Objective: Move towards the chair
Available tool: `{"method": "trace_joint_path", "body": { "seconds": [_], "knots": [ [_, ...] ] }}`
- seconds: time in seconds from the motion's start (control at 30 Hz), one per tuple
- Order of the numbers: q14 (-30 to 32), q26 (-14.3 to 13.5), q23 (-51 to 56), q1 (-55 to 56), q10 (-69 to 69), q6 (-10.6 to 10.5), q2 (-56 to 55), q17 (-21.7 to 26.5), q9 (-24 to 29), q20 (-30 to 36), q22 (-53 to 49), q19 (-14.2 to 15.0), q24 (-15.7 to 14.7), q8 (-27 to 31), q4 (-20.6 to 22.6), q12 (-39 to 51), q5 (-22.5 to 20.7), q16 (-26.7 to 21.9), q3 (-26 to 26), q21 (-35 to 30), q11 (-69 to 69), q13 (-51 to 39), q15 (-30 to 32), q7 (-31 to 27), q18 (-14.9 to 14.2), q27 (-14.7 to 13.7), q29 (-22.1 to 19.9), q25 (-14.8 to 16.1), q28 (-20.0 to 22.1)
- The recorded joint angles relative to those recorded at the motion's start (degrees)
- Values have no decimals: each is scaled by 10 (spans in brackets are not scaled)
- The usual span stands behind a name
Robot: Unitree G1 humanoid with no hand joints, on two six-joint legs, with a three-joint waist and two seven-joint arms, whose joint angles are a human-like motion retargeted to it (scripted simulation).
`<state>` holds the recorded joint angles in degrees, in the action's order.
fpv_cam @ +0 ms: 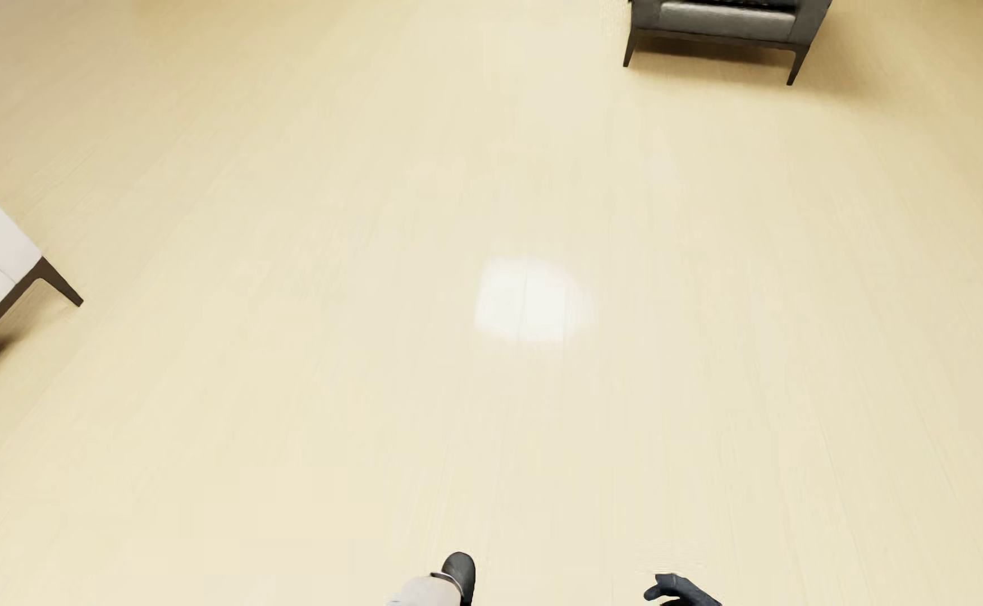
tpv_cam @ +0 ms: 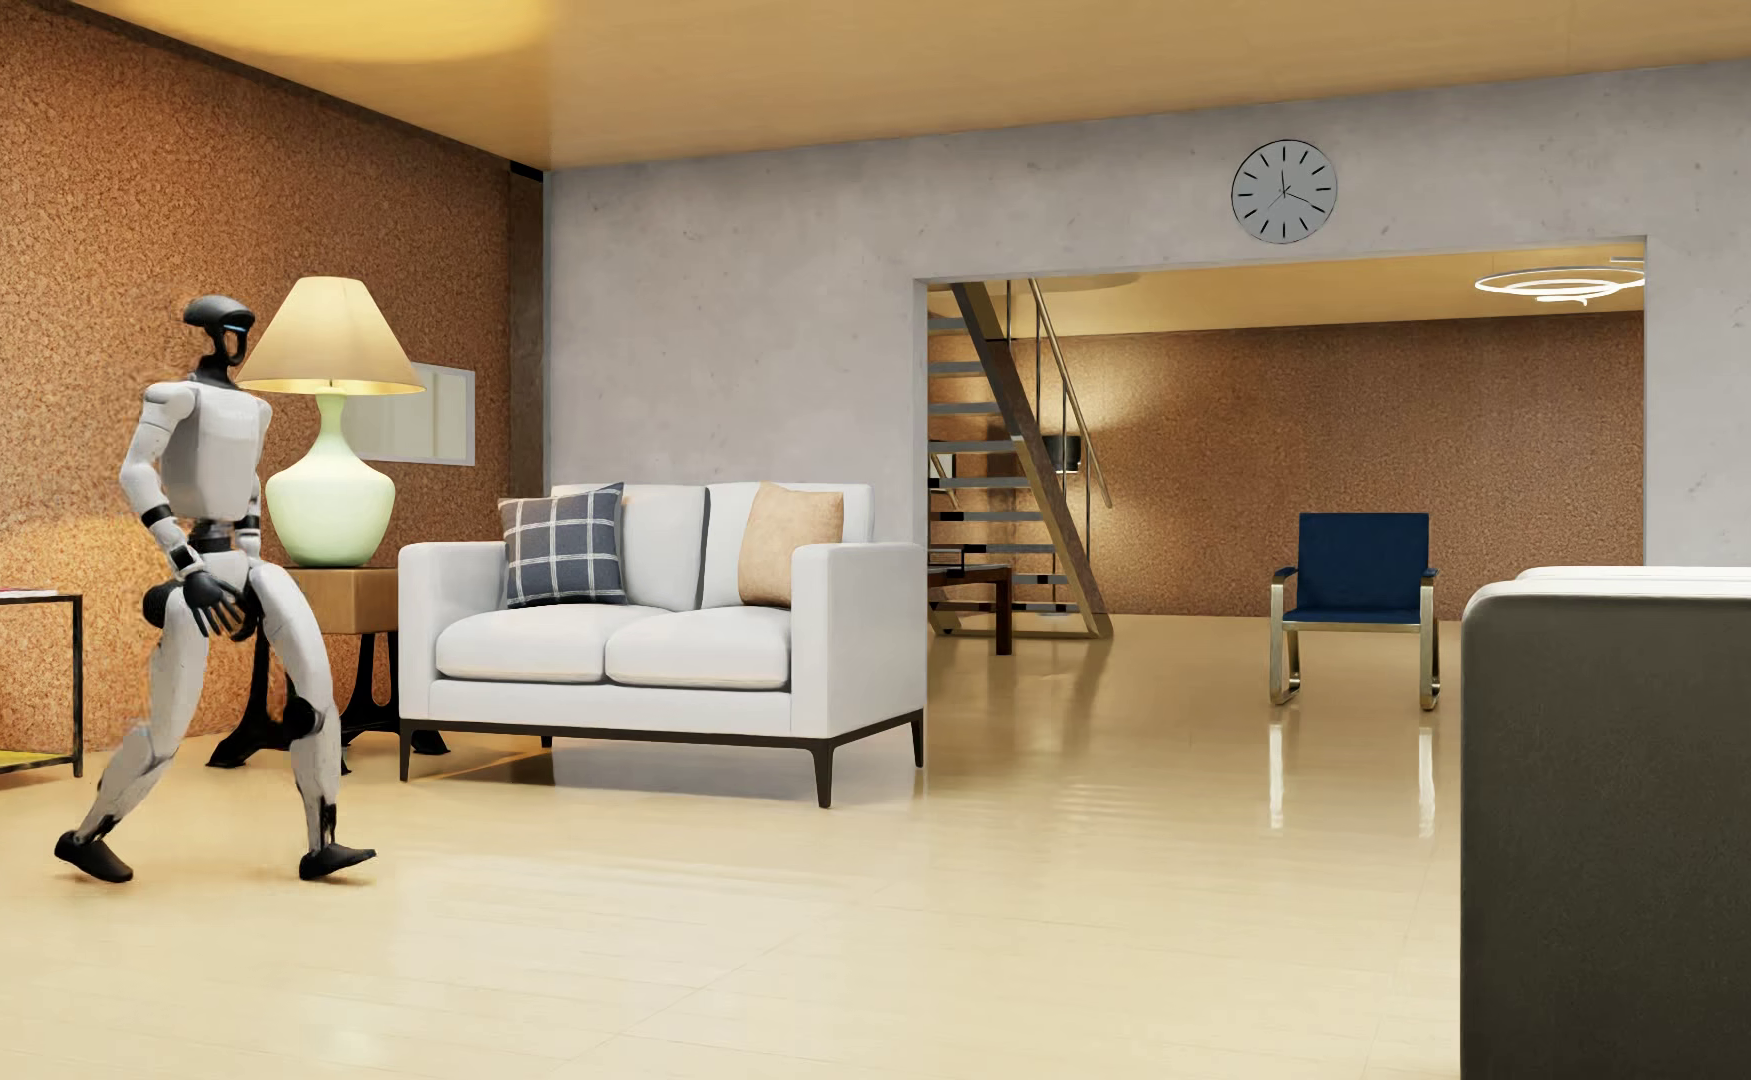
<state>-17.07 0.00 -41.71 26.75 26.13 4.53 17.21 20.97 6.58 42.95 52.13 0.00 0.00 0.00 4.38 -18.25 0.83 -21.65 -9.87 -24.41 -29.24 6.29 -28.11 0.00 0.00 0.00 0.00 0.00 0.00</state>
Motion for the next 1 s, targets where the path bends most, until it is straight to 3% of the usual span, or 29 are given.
{"method": "trace_joint_path", "body": {
  "seconds": [0.07,0.1,0.13,0.17,0.2,0.23,0.3,0.33,0.4,0.47,0.5,0.53,0.57,0.6,0.63,0.67,0.7,0.73,0.77,0.8,0.83,0.87,0.9,0.93,0.97,1.0],
  "knots": [
    [239,0,-26,36,58,19,24,-12,1,10,8,0,0,0,17,-5,18,3,-17,15,-45,5,62,0,0,0,0,0,0],
    [303,0,-45,37,108,36,19,-24,4,18,16,0,0,0,33,-1,38,4,-21,22,-103,20,148,0,0,0,0,0,0],
    [302,0,-66,6,129,45,-1,-33,3,21,23,0,0,0,51,-1,51,3,-8,11,-199,38,264,0,0,0,0,0,0],
    [292,0,-75,-19,144,45,-58,-37,-2,2,25,0,0,0,68,-1,58,8,10,2,-317,56,337,0,0,0,0,0,0],
    [263,0,-83,-65,138,49,-111,-36,6,4,9,0,0,0,82,7,71,3,30,-24,-433,66,293,0,0,0,0,0,0],
    [220,0,-85,-123,120,44,-162,-36,12,-1,0,0,0,0,81,19,75,3,59,-36,-498,78,198,0,0,0,0,0,0],
    [139,0,-105,-219,76,11,-267,-31,7,2,-19,0,0,0,64,59,65,1,134,-35,-487,100,105,0,0,0,0,0,0],
    [92,0,-103,-278,45,0,-294,-26,7,22,-40,0,0,0,54,81,65,-11,168,-43,-413,116,101,0,0,0,0,0,0],
    [7,0,-117,-372,-4,-20,-339,-15,5,-5,-63,0,0,0,34,120,70,-19,209,-36,-223,134,138,0,0,0,0,0,0],
    [-63,0,-133,-428,-20,-23,-369,-11,-14,-54,-79,0,0,0,28,155,74,-27,233,-49,-41,137,239,0,0,0,0,0,0],
    [-71,0,-141,-446,-19,-28,-392,-10,-22,-78,-80,0,0,0,29,167,75,-27,233,-46,196,138,292,0,0,0,0,0,0],
    [-57,0,-141,-462,-7,-32,-416,-7,-23,-82,-95,0,0,0,17,173,75,-36,248,-55,3,137,246,0,0,0,0,0,0],
    [-22,0,-149,-487,17,-41,-426,-6,-15,-114,-110,0,0,0,0,161,58,-37,264,-66,-50,133,252,0,0,0,0,0,0],
    [51,0,-159,-479,77,-52,-438,-6,-25,-130,-102,0,0,0,-17,149,46,-26,275,-69,-101,133,281,0,0,0,0,0,0],
    [168,0,-174,-458,180,-71,-420,-7,-21,-136,-83,0,0,0,-43,130,17,-7,278,-67,-147,131,261,0,0,0,0,0,0],
    [261,0,-178,-391,328,-69,-399,-11,-21,-127,-74,0,0,0,-40,114,-2,-1,264,-57,-155,123,230,0,0,0,0,0,0],
    [262,0,-165,-322,475,-72,-358,-15,-9,-111,-62,0,0,0,-50,108,-25,7,251,-40,-149,121,202,0,0,0,0,0,0],
    [226,0,-147,-255,557,-64,-304,-14,1,-70,-52,0,0,0,-48,107,-19,7,229,-46,-128,112,188,0,0,0,0,0,0],
    [219,0,-124,-194,561,-45,-257,-16,2,-70,-39,0,0,0,-32,92,-7,18,195,-44,-105,107,182,0,0,0,0,0,0],
    [239,0,-99,-144,502,-31,-218,-14,8,-57,-71,0,0,0,-28,66,-4,5,154,-49,-82,95,174,0,0,0,0,0,0],
    [289,0,-77,-115,384,-24,-170,-6,13,-27,-19,0,0,0,-20,62,8,14,126,-50,-62,84,166,0,0,0,0,0,0],
    [314,0,-51,-81,250,-21,-137,-4,5,-49,-4,0,0,0,-20,44,8,20,99,-36,-37,78,155,0,0,0,0,0,0],
    [255,0,-29,-75,110,-19,-90,0,0,-52,11,0,0,0,-14,31,10,20,83,-26,-14,74,137,0,0,0,0,0,0],
    [53,0,-9,-76,36,-26,-54,7,-11,-35,14,0,0,0,-9,21,-1,16,75,-6,3,67,113,0,0,0,0,0,0],
    [216,0,6,-64,-168,-30,-35,15,-25,-23,14,0,0,0,-14,8,-5,10,69,11,3,64,80,0,0,0,0,0,0],
    [238,0,6,-52,-184,-34,-18,19,-30,-10,20,0,0,0,-14,-3,-13,7,62,27,1,61,59,0,0,0,0,0,0]
  ]
}}
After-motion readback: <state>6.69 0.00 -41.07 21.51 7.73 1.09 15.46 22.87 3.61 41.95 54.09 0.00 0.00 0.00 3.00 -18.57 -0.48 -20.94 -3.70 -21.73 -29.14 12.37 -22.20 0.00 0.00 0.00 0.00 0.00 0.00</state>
